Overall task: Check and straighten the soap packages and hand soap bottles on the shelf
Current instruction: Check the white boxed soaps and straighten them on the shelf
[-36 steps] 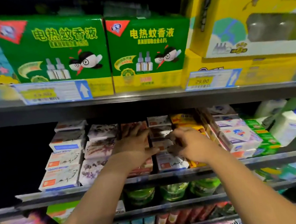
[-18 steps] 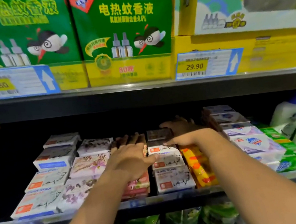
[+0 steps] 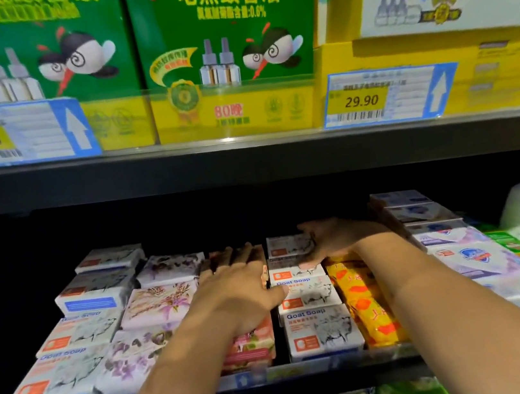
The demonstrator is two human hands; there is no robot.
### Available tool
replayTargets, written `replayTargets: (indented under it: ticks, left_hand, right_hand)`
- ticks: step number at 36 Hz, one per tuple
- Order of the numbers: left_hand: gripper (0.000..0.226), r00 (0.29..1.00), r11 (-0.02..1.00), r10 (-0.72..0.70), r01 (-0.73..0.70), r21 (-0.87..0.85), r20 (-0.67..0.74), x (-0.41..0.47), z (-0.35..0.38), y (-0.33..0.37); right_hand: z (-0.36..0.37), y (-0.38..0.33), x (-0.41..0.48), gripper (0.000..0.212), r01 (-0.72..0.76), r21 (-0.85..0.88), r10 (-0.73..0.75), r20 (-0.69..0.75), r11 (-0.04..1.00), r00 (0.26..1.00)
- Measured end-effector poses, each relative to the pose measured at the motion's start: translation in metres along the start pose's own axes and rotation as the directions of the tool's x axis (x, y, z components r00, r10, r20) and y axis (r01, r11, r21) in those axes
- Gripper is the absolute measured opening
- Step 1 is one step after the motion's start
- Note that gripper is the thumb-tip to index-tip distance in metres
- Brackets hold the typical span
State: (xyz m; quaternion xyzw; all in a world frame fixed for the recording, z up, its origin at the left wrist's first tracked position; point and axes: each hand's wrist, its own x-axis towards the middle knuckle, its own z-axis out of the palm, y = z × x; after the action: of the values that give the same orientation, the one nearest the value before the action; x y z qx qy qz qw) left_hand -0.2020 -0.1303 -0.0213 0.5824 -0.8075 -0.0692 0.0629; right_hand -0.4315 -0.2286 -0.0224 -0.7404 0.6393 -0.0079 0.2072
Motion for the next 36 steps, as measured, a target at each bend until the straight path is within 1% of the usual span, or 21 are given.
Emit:
replayTargets:
  ticks: [4, 7, 9, 12, 14, 16, 20, 24, 27, 29, 30, 32, 33, 34, 35, 36]
  left_hand:
    - [0.080, 1.000, 1.000, -0.003, 0.003, 0.011, 0.002, 0.001, 0.002, -0.002]
    - [0.081, 1.000, 1.000, -0.004, 0.004, 0.014, 0.009, 0.003, 0.004, -0.003]
    - [0.081, 1.000, 1.000, -0.002, 0.002, 0.012, 0.007, 0.003, 0.004, -0.003]
    - [0.082, 1.000, 1.000, -0.001, 0.001, 0.010, 0.000, 0.003, 0.005, -0.003]
    - [0.083, 1.000, 1.000, -0.004, 0.004, 0.011, 0.000, 0.004, 0.005, -0.003]
    - [0.083, 1.000, 1.000, -0.005, 0.005, 0.012, 0.000, 0.004, 0.005, -0.003]
    - [0.082, 1.000, 1.000, -0.005, 0.005, 0.008, 0.002, 0.004, 0.005, -0.002]
    - [0.075, 1.000, 1.000, -0.006, 0.006, -0.019, -0.005, 0.003, 0.006, -0.003]
    - [0.081, 1.000, 1.000, -0.009, 0.009, -0.025, -0.011, 0.003, 0.006, -0.002]
    - [0.080, 1.000, 1.000, 0.005, -0.005, -0.026, -0.028, 0.005, 0.006, -0.004]
    - [0.081, 1.000, 0.999, 0.009, -0.010, -0.034, -0.027, 0.005, 0.005, -0.004]
    - [0.085, 1.000, 0.998, -0.012, 0.012, -0.055, 0.012, 0.004, 0.004, -0.005]
    - [0.089, 0.999, 0.997, -0.032, 0.035, -0.071, 0.034, 0.004, 0.002, -0.005]
    - [0.092, 0.997, 0.994, -0.051, 0.056, -0.092, 0.050, 0.005, 0.001, -0.005]
    - [0.095, 0.996, 0.991, -0.064, 0.071, -0.114, 0.058, 0.006, 0.000, -0.006]
    - [0.098, 0.996, 0.988, -0.068, 0.076, -0.138, 0.058, 0.006, 0.000, -0.007]
  right_hand:
    - [0.003, -0.001, -0.003, 0.074, -0.023, -0.004, 0.023, -0.054, 1.000, 0.998]
    - [0.002, -0.002, -0.008, 0.072, -0.002, -0.015, 0.000, -0.133, 1.000, 0.991]
    - [0.001, -0.002, -0.009, 0.068, 0.013, -0.031, -0.018, -0.149, 0.999, 0.989]
    - [0.003, 0.000, -0.008, 0.051, 0.028, 0.016, -0.025, -0.155, 0.999, 0.988]
    - [0.004, 0.002, -0.008, 0.040, 0.057, 0.020, -0.052, -0.199, 0.998, 0.979]
    - [0.005, 0.002, -0.009, 0.034, 0.090, 0.018, -0.083, -0.253, 0.996, 0.964]
    - [0.003, -0.005, -0.014, 0.038, 0.128, -0.003, -0.122, -0.315, 0.992, 0.941]
    - [-0.003, -0.018, -0.018, 0.035, 0.157, 0.031, -0.138, -0.322, 0.987, 0.937]
    - [-0.012, -0.028, -0.023, 0.041, 0.164, 0.007, -0.151, -0.354, 0.986, 0.923]
    - [-0.017, -0.033, -0.031, 0.041, 0.176, 0.077, -0.134, -0.381, 0.981, 0.915]
    - [-0.019, -0.035, -0.038, 0.036, 0.189, 0.148, -0.118, -0.390, 0.971, 0.913]
    - [-0.021, -0.036, -0.057, 0.022, 0.171, 0.309, -0.040, -0.387, 0.936, 0.921]
    - [-0.021, -0.035, -0.065, 0.028, 0.162, 0.395, 0.009, -0.397, 0.904, 0.918]
    - [-0.021, -0.036, -0.075, 0.040, 0.165, 0.468, 0.046, -0.408, 0.868, 0.912]
    - [-0.020, -0.036, -0.083, 0.049, 0.173, 0.555, 0.090, -0.415, 0.814, 0.905]
    - [-0.019, -0.042, -0.095, 0.051, 0.205, 0.642, 0.121, -0.425, 0.738, 0.897]
